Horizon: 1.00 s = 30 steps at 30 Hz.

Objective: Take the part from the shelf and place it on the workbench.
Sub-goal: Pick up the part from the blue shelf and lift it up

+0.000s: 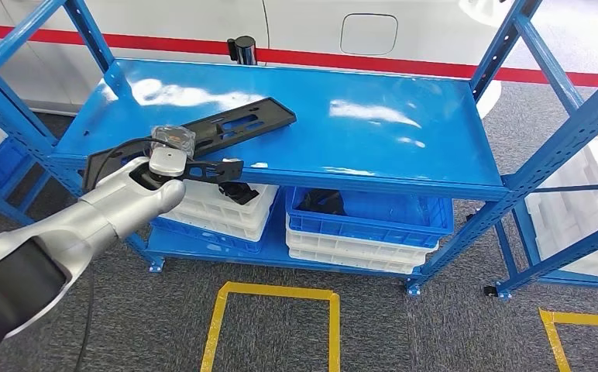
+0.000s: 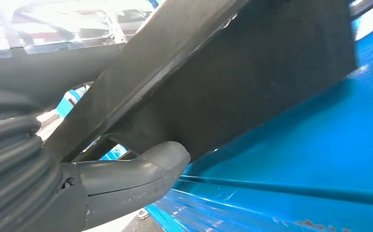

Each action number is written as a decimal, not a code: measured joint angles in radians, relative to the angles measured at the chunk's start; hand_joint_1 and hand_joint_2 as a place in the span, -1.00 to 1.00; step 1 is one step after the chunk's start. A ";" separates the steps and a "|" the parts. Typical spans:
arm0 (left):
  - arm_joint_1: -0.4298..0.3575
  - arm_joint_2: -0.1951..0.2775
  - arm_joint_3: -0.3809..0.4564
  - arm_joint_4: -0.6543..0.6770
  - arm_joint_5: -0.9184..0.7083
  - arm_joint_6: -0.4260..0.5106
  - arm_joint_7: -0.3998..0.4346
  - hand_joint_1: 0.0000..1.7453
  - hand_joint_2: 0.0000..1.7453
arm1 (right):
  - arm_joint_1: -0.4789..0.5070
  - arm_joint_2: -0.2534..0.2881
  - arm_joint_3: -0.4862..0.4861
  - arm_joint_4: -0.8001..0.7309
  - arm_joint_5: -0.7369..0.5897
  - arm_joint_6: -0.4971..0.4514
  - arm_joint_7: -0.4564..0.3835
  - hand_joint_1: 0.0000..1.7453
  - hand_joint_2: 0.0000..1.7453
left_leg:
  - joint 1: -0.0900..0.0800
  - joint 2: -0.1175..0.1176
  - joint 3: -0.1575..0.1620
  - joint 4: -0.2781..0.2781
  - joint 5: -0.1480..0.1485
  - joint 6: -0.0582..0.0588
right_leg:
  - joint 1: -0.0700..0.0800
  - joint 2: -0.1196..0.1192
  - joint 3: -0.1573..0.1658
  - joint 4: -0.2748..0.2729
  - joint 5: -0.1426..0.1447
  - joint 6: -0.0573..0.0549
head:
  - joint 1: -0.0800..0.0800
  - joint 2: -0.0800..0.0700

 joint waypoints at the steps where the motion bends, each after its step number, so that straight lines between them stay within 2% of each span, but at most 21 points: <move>1: 0.000 0.000 0.000 0.001 -0.001 0.000 0.000 1.00 1.00 | 0.000 0.000 0.000 0.000 0.000 0.000 0.000 -1.00 1.00 | 0.000 0.000 0.000 0.000 0.000 0.000 | 0.000 0.000 0.000 0.000 0.000 0.000 | 0.000 0.000; 20: 0.001 -0.002 -0.001 0.010 -0.035 0.022 -0.011 1.00 1.00 | 0.000 0.000 0.000 0.000 0.003 0.000 0.000 -1.00 1.00 | 0.000 -0.003 0.000 0.000 0.000 0.000 | 0.000 0.000 0.000 0.000 0.000 0.000 | 0.000 0.000; 30: 0.007 -0.003 -0.002 0.002 -0.078 0.053 -0.076 1.00 1.00 | 0.003 0.000 -0.002 0.000 0.001 0.000 -0.015 -1.00 1.00 | 0.000 -0.006 -0.001 0.000 0.000 0.000 | 0.000 -0.001 0.000 0.000 0.000 0.000 | 0.000 0.000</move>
